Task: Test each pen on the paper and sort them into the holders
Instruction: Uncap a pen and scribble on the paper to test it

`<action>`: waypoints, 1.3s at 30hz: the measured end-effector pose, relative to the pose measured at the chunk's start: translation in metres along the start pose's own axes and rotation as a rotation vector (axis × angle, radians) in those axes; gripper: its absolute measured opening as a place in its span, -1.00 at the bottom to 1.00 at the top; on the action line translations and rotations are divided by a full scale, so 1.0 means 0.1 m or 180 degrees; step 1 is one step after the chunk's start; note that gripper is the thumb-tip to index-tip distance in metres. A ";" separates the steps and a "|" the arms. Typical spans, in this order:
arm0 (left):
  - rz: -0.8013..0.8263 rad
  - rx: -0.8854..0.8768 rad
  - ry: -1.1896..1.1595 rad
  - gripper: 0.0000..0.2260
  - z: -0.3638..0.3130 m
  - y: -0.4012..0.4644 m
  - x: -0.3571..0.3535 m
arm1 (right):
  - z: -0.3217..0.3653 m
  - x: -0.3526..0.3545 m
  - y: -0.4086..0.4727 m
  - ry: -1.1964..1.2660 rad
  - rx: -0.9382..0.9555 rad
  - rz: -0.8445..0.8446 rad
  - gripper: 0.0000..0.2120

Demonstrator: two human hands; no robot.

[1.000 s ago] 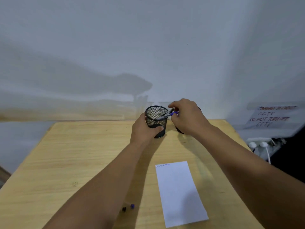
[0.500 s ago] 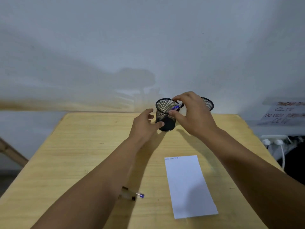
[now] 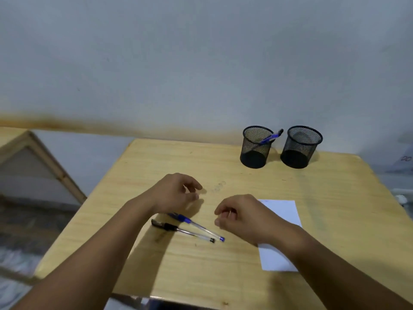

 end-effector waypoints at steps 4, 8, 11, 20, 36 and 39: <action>0.0261 0.0216 0.0176 -0.86 0.22 -0.23 0.04 | 0.13 -0.23 -0.03 -0.0391 0.0089 0.0079 -0.81; 0.0226 0.0162 0.0071 -0.89 0.31 -0.36 0.04 | 0.20 -0.29 -0.03 -0.0568 0.0109 0.0003 -0.87; 0.0128 0.0061 0.0200 -0.84 0.29 -0.40 0.03 | 0.20 -0.31 -0.04 -0.0606 0.0045 -0.0054 -0.86; -0.0215 -0.0462 -0.0134 -0.87 -0.12 -0.35 -0.12 | 0.02 0.00 -0.32 -0.0666 -0.0069 -0.0539 -0.85; -0.0237 -0.0885 -0.1524 -0.90 -1.07 -0.19 -0.82 | -0.37 0.49 -0.88 -0.0173 -0.0279 -0.1087 -0.95; -0.0223 -0.0869 -0.1574 -0.89 -1.13 -0.18 -0.88 | -0.42 0.49 -0.93 -0.0386 -0.0529 -0.1223 -0.91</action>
Point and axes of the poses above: each hand's wrist, its own y-axis towards the middle knuckle, its own x-axis out of the back of the hand, z = x × y, the point moved 5 cm from there along y, towards the middle knuckle, and after that the axes turned 2 degrees about z, right-handed, at the moved point
